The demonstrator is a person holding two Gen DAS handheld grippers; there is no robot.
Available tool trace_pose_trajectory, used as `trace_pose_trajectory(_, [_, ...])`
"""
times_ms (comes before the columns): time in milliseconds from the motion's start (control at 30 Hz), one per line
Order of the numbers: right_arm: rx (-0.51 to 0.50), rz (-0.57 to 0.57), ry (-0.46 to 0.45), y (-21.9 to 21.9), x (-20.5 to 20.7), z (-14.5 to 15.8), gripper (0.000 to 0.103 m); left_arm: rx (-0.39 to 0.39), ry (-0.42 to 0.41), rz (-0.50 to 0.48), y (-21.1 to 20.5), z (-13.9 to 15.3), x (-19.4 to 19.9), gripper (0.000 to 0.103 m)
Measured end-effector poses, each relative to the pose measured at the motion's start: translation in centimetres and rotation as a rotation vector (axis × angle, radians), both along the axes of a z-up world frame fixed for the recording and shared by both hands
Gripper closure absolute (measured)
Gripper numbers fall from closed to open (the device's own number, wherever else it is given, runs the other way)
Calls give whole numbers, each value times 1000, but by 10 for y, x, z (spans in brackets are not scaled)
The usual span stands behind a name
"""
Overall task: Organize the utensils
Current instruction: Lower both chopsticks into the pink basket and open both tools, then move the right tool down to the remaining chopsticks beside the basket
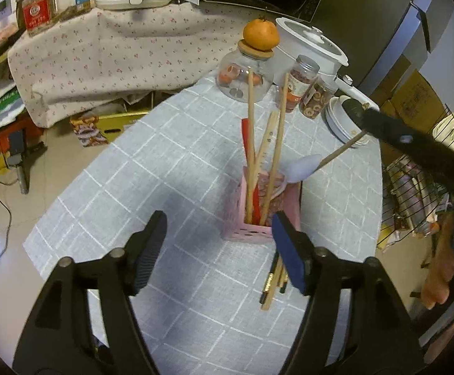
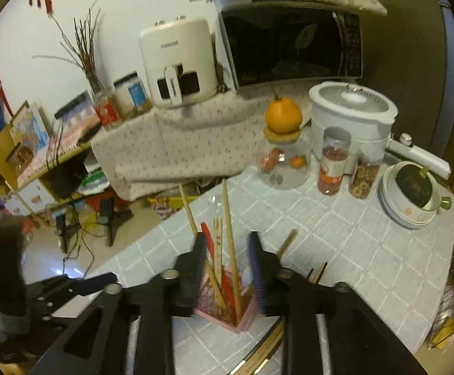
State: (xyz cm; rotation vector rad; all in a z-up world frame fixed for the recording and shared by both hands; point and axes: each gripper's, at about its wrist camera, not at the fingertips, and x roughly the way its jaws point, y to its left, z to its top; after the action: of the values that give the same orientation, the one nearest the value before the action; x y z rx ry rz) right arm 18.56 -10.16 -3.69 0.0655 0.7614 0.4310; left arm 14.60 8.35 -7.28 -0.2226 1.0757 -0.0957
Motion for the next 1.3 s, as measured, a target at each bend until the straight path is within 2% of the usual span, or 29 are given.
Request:
trace_pose_trajectory(67, [13,-11,-4,-11,-5,6,53,-62,23,7,2,-3,0,25])
trace_pose_trajectory(133, [14,-23,-4,-22,-9,9,48,-90,39,14,0,-5,-2,24])
trace_pose_trajectory(200, [5,-41,-6,-34,-13,8,40,-87,50,15,-3,-7,-4,23])
trace_pose_trajectory(333, [-26,-76,35,-55,-12,-7,36,-37,47,11,-12,-12,-9,22])
trace_pose_trajectory(533, [-85,-118,158,-80,-1,-54,35,10,93,-21,-19,-30,-14,22])
trace_pose_trajectory(700, [-137,-114,266,-83,14,-95,34,52,119,-37,-20,-44,-16,22])
trace_pose_trajectory(967, [-82,-133,386,-89,43,-163,35,44,97,-47,-18,-58,-15,22])
trace_pose_trajectory(1033, [-74,-144,396,-90,48,-173,36,26,90,-46,-17,-60,-13,22])
trace_pose_trajectory(1100, [-57,-152,407,-91,53,-182,47,9,88,-51,-17,-61,-12,22])
trace_pose_trajectory(1200, [25,-159,444,-94,61,-193,61,19,85,-59,-18,-62,-10,22])
trace_pose_trajectory(1300, [58,-181,467,-95,69,-201,69,34,82,-69,-19,-64,-9,22])
